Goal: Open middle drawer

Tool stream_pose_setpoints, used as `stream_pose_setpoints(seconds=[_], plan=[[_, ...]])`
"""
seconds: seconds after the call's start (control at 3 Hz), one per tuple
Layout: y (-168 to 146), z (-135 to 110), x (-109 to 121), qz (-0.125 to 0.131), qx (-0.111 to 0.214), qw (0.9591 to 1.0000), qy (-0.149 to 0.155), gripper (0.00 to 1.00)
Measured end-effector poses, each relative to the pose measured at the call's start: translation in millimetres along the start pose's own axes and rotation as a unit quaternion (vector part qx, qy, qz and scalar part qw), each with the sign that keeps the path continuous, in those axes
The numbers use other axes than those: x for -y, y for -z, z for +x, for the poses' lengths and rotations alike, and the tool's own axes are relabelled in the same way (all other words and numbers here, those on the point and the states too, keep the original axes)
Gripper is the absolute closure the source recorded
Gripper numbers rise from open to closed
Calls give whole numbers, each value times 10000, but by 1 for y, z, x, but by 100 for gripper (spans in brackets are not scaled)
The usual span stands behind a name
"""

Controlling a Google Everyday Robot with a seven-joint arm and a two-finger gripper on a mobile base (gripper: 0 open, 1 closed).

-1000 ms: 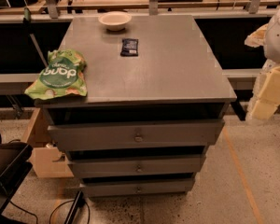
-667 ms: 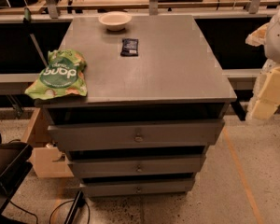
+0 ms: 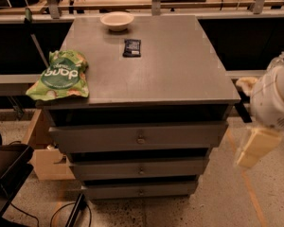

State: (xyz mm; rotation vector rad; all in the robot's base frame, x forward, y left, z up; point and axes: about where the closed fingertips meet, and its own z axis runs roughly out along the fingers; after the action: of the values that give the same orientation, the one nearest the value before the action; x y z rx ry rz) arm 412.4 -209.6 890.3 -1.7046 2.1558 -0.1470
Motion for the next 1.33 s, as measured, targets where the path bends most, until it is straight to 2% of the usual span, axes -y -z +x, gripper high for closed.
stream_pose_setpoints(seconds=[0.33,1.0,1.33], plan=[[-66,16,-38,-176,199,9996,66,0],[-217,30,-126,-621,290,9976,68,0],[-270,14,-128,-407,336,9984,191,0]])
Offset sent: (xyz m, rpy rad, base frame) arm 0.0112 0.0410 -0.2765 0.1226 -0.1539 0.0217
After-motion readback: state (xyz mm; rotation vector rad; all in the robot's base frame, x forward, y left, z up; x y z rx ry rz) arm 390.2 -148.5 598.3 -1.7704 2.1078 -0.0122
